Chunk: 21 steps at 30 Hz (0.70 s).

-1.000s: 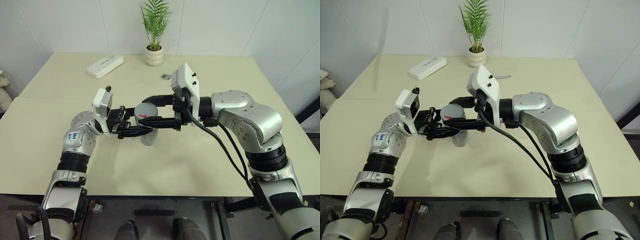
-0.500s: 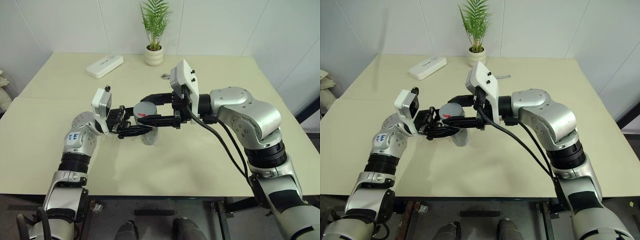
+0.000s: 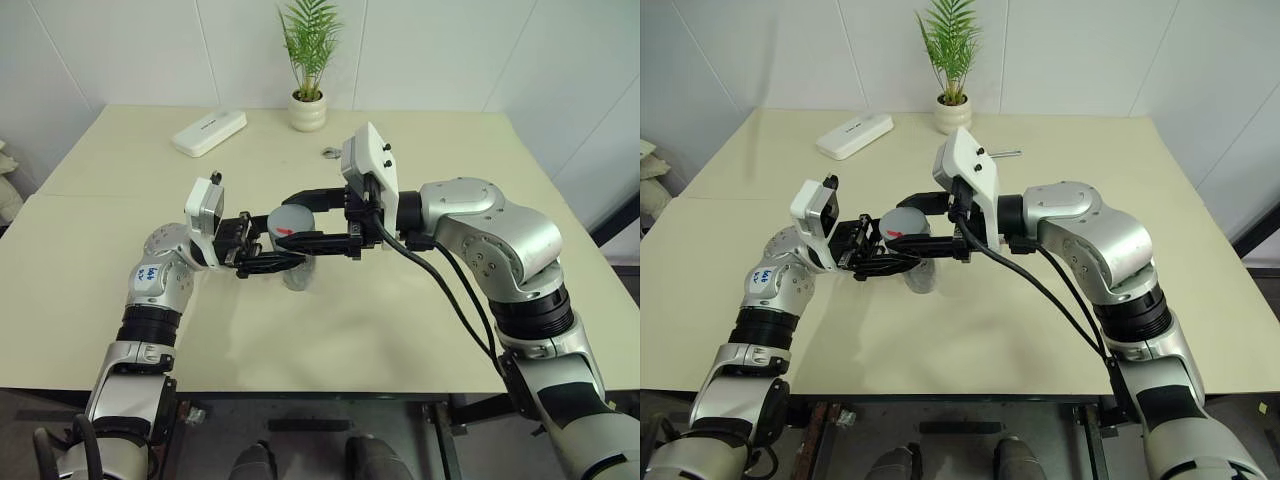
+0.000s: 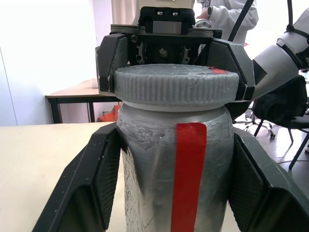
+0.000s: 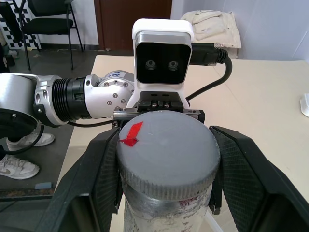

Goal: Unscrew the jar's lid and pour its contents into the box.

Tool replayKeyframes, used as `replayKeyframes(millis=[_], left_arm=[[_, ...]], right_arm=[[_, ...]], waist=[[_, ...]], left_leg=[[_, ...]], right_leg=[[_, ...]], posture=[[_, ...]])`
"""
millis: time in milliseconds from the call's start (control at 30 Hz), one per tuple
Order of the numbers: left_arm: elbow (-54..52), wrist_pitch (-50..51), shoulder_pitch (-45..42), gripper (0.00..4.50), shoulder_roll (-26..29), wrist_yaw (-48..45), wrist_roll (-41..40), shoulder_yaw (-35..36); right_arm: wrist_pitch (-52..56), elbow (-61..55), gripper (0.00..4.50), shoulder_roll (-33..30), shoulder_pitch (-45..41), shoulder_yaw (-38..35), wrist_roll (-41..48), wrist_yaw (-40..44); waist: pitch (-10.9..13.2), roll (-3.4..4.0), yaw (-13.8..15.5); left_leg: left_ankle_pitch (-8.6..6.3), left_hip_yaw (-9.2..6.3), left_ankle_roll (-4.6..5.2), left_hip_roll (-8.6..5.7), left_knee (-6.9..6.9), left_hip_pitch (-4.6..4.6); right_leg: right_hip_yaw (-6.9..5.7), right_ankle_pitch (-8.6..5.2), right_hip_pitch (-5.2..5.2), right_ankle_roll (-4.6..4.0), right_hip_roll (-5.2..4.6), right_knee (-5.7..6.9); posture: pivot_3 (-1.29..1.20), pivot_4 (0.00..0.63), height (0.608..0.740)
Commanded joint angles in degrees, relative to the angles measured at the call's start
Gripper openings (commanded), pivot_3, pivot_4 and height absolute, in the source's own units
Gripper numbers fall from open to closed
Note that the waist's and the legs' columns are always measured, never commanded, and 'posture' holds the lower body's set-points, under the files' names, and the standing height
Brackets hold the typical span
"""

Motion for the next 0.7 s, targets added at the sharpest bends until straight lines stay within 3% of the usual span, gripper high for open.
replayKeyframes(millis=[33, 700], left_arm=[[-2.2, -0.1, 1.1, 2.63, 0.0, -6.1, 1.7, -2.2], [-7.4, 1.0, 3.6, 2.53, -0.9, -1.6, 2.0, -1.4]], right_arm=[[-1.9, -3.3, 2.62, 0.2, -0.4, -5.6, -0.3, -4.5], [1.7, -9.2, 2.62, 0.4, 3.9, -6.1, 2.4, -11.5]], waist=[[0.0, 0.00, 0.0], [0.0, 0.00, 0.0]], left_leg=[[0.00, 0.00, 0.00, 0.00, 0.00, 0.00], [0.00, -0.01, 0.00, 0.00, 0.00, 0.00]], right_leg=[[0.00, 0.00, 0.00, 0.00, 0.00, 0.00], [0.00, 0.00, 0.01, 0.00, 0.00, 0.01]], posture=[[0.00, 0.150, 0.740], [0.00, 0.150, 0.740]])
